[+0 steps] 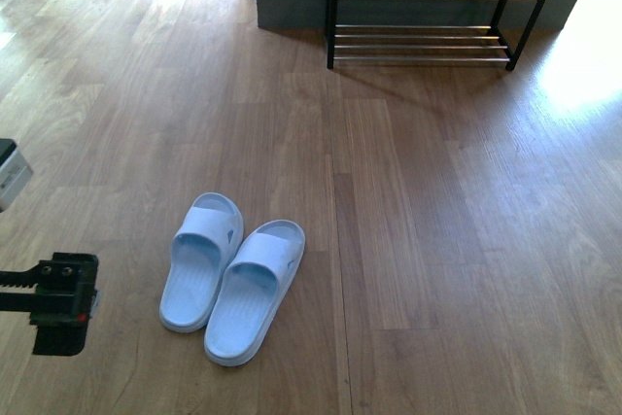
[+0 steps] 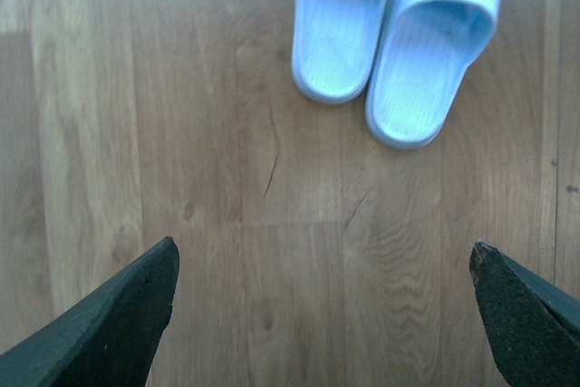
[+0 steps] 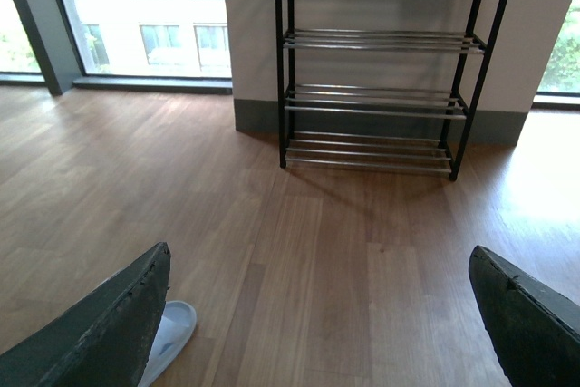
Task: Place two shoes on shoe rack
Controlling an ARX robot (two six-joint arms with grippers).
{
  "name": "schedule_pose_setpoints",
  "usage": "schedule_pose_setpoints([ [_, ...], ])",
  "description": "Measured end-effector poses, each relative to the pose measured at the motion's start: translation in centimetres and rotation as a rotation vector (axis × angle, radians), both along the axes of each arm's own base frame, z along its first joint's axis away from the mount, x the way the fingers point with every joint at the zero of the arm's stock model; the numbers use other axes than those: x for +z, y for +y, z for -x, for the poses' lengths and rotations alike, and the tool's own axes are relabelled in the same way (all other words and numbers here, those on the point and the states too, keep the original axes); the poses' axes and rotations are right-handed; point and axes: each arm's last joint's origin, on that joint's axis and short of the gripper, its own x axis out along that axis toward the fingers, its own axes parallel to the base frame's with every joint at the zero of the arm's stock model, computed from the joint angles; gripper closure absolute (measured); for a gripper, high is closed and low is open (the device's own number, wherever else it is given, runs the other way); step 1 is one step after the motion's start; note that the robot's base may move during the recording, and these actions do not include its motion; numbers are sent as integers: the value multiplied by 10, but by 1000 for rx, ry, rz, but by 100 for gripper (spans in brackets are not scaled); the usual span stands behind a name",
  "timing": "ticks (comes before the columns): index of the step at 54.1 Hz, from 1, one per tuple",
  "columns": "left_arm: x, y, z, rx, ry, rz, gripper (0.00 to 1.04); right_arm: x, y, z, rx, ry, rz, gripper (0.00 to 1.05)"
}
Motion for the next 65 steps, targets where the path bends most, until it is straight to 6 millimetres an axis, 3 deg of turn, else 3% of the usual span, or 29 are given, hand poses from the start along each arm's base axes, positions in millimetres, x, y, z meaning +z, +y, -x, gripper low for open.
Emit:
schedule_pose_setpoints([
  [7,-17,-3,-13,-5,-7,-35,9,0,0,0,0,0,0,9],
  [22,-40,-18,-15,-64,-12,-44,9,0,0,0,0,0,0,9],
  [29,-53,-18,-10,-37,43,-51,9,0,0,0,0,0,0,9],
  [50,-47,-39,7,-104,39,-67,9,0,0,0,0,0,0,9],
  [58,-74,-48,21,-123,-31,-92,9,0,0,0,0,0,0,9],
  [65,-88,-48,19,-126,-108,-93,9,0,0,0,0,0,0,9],
])
